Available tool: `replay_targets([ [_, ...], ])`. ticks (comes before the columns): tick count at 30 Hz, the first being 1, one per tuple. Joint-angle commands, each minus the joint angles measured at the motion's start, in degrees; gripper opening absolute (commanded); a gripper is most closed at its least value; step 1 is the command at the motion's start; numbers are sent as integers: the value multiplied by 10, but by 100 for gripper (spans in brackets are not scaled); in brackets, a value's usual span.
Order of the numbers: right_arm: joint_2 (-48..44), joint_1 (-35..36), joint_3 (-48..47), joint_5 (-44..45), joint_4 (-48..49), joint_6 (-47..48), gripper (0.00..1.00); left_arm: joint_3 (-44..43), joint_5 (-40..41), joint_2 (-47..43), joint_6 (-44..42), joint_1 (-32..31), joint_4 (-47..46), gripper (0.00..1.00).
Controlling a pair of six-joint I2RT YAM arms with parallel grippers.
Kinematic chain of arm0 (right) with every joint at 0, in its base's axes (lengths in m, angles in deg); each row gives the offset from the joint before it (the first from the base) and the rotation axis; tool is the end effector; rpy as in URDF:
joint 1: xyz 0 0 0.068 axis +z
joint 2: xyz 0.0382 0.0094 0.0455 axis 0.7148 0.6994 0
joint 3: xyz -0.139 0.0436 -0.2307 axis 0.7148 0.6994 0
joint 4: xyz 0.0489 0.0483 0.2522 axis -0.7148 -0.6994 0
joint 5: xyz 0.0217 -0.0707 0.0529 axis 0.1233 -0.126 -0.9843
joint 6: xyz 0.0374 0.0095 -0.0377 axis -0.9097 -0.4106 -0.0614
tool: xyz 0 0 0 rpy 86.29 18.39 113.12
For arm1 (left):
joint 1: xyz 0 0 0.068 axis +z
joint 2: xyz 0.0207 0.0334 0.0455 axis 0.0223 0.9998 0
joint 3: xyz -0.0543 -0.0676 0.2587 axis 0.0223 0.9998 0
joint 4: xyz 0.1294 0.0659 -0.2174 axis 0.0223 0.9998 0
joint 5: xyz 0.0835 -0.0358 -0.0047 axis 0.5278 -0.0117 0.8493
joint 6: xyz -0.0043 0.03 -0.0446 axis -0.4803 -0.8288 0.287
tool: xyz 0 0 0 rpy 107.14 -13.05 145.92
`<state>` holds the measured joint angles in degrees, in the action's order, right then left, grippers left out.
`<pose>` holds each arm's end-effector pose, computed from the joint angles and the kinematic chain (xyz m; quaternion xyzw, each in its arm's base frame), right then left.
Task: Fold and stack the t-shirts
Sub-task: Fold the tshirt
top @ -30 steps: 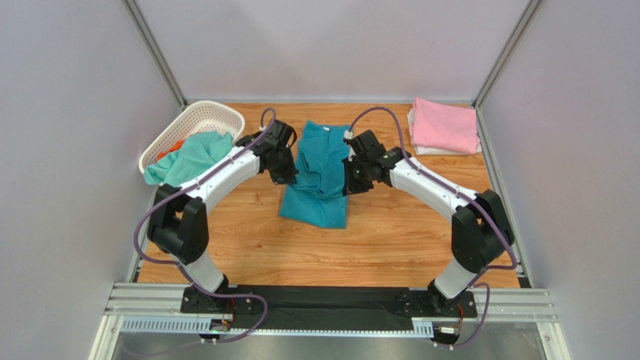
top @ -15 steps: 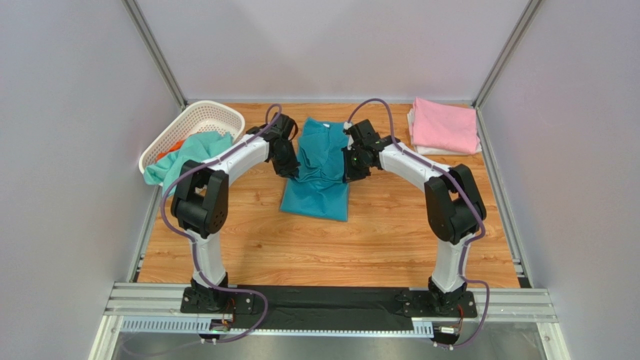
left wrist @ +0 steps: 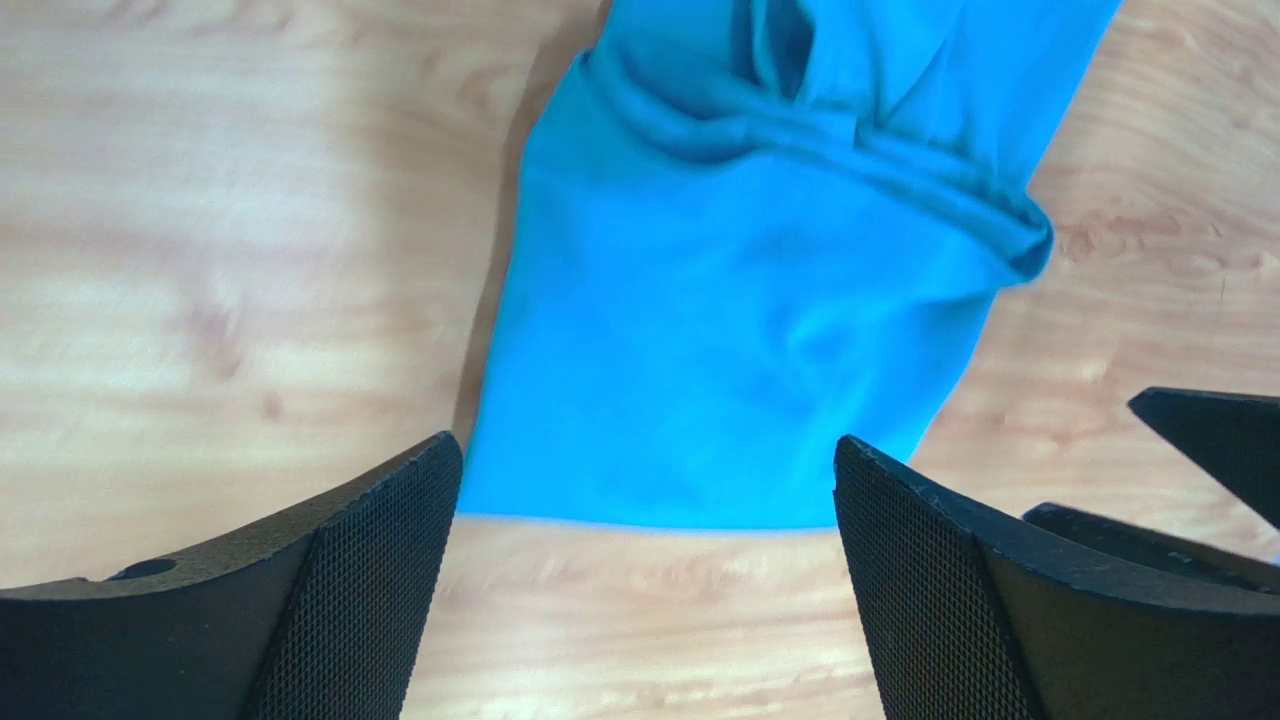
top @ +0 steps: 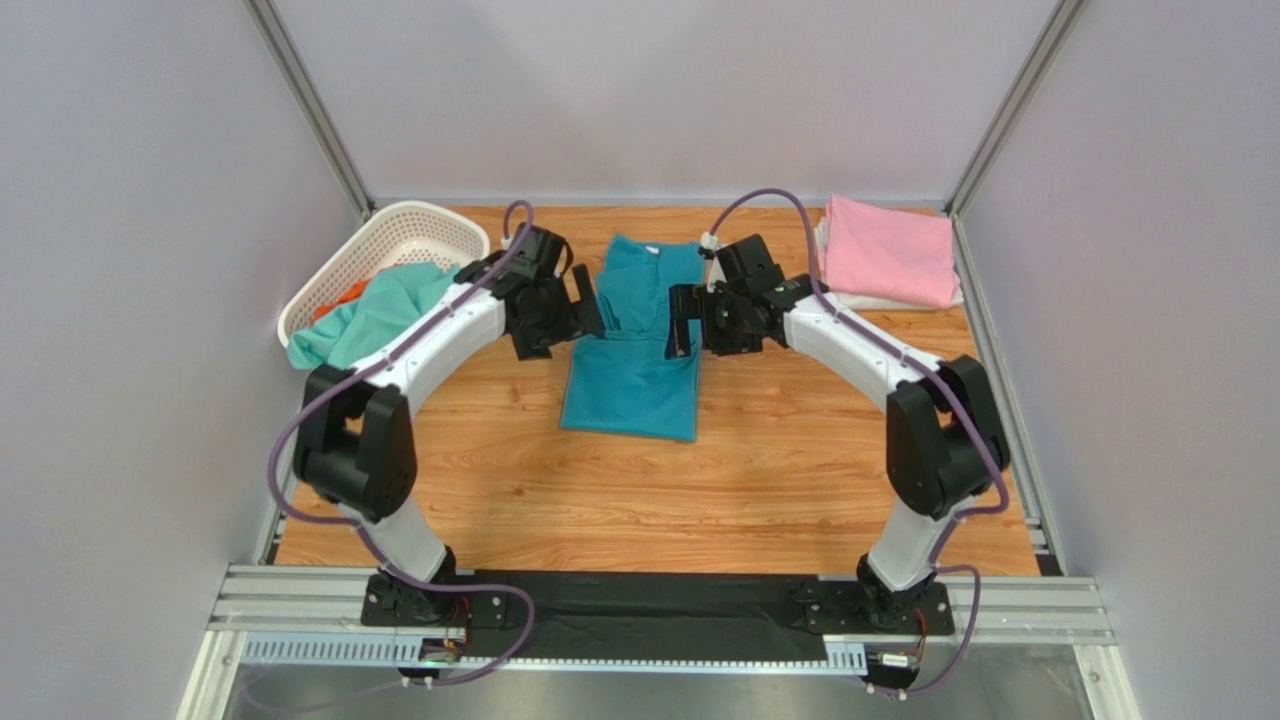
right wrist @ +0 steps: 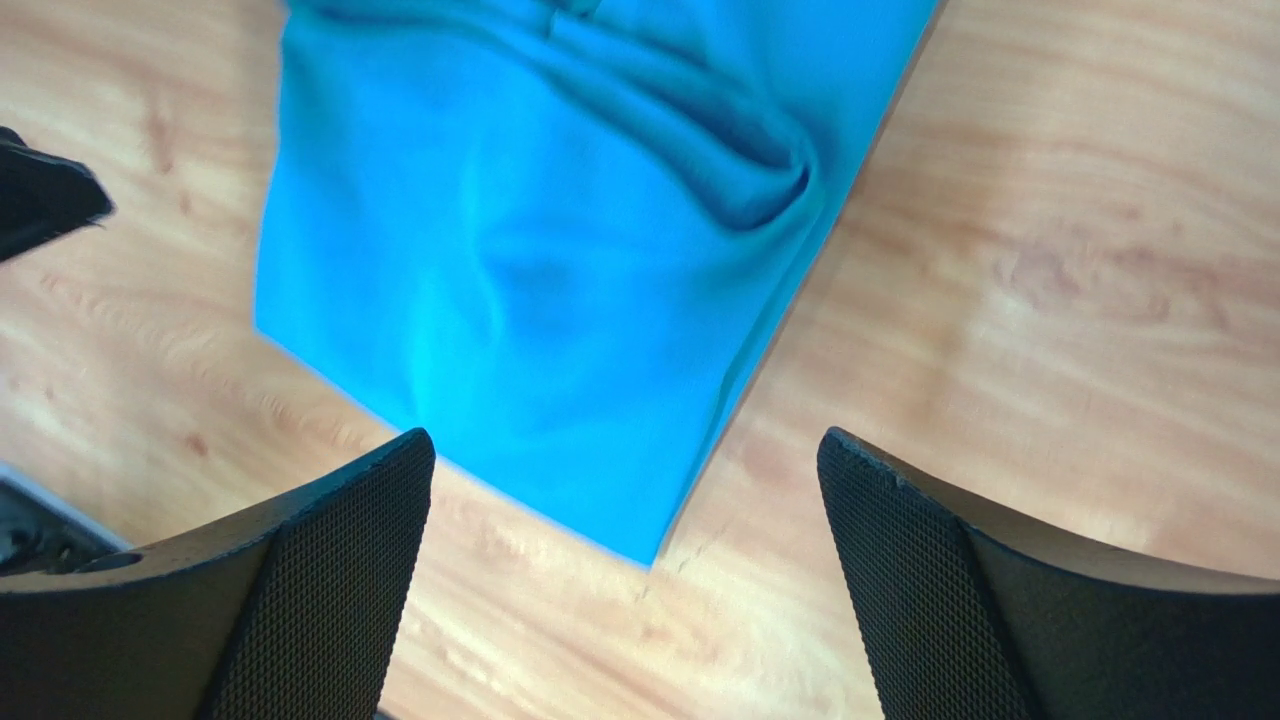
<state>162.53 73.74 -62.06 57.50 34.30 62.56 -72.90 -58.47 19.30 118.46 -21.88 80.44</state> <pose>0.3335 0.1865 0.2363 -0.1101 0.9451 0.2078 0.2269 0.3338 -0.1438 0.2553 -0.1575 0.9499 -0.1559 0.2205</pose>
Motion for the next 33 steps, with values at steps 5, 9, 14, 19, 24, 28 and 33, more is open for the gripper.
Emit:
replay_targets([
  [5, -70, 61, 57, -71, 50, -6, 100, 141, 52, -177, 22, 2, 31, 100],
  [9, -49, 83, 52, -70, 58, -27, 100, 213, 55, -251, 29, 2, 36, 100],
  [14, -81, 84, 133, -28, 94, -92, 100, 273, 34, -285, 26, 2, 9, 100],
  [19, -121, 84, 216, -26, 115, -127, 100, 294, -10, -237, 15, 2, -56, 96],
  [24, -110, 82, 245, -10, 120, -124, 98, 262, -20, -155, 5, 2, -79, 82],
  [28, -94, 81, 240, -9, 127, -122, 91, 245, -25, -107, 3, 2, -81, 64],
  [33, -80, 83, 240, -2, 124, -118, 84, 241, -37, -64, 2, 2, -96, 60],
])
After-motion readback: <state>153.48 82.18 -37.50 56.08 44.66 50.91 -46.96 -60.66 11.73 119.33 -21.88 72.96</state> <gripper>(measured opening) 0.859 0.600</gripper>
